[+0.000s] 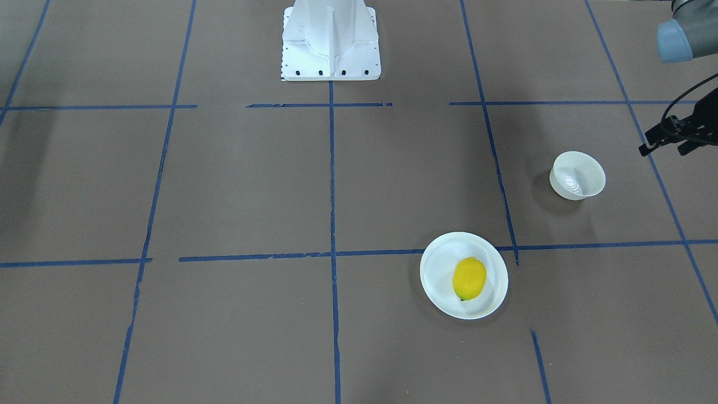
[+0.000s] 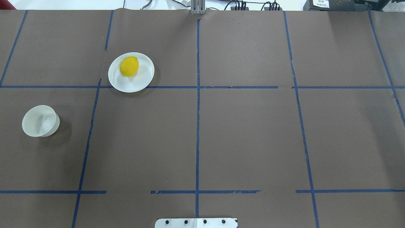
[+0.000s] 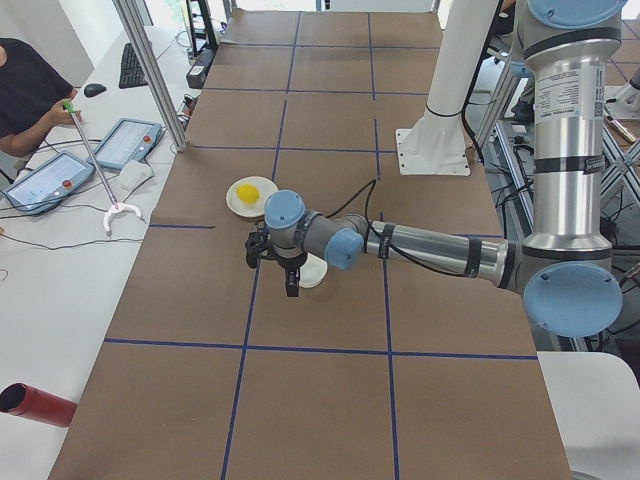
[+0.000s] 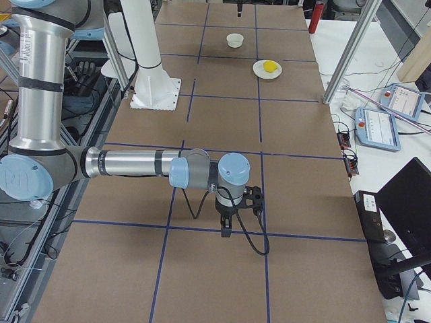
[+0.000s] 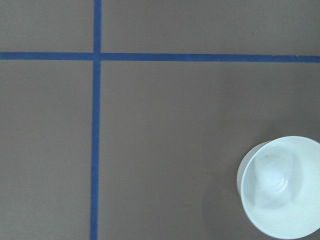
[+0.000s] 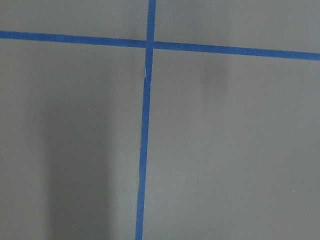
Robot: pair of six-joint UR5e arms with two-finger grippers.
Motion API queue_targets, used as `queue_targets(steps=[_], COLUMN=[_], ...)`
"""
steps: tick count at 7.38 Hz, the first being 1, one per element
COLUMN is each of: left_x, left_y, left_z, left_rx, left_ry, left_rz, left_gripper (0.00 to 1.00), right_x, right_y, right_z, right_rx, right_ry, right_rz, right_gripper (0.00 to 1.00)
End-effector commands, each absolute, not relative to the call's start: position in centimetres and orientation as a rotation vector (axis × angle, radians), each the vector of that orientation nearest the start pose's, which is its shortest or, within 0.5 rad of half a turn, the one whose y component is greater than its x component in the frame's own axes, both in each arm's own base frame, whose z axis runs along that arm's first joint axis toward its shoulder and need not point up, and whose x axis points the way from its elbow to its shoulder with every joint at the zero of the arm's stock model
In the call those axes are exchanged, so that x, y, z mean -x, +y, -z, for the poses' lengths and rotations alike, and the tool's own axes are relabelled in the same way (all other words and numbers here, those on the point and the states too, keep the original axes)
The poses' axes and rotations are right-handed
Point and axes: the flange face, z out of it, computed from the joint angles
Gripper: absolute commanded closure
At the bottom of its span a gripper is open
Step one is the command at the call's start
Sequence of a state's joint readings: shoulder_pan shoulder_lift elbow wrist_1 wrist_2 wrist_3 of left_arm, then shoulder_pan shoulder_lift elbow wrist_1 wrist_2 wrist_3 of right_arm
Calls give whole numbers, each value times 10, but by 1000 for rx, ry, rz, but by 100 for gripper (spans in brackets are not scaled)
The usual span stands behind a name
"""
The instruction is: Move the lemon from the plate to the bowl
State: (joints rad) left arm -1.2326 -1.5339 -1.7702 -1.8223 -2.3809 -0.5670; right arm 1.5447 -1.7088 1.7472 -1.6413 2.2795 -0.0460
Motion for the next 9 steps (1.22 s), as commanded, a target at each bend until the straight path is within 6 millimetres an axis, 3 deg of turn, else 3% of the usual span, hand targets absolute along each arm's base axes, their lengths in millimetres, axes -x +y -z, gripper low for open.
queue_targets(steps=[1, 2, 4, 6, 9], left_x=[-182, -223, -296, -347, -402], left_y=[-519, -538, -574, -600, -636], left_z=[-481, -453, -414, -385, -353], left_rx=[16, 29, 31, -72, -166], left_ry=[933, 951, 946, 881, 865], left_rz=[52, 42, 10, -19, -51], left_gripper=[0, 0, 0, 0, 0], right_x=[-57, -57, -57, -57, -57], right_y=[-432, -432, -432, -432, -432], right_z=[-647, -647, -647, -647, -647], right_rx=[24, 24, 24, 24, 24], right_ry=[-709, -709, -709, -709, -709], right_rz=[58, 58, 58, 58, 58], right_gripper=[0, 0, 0, 0, 0])
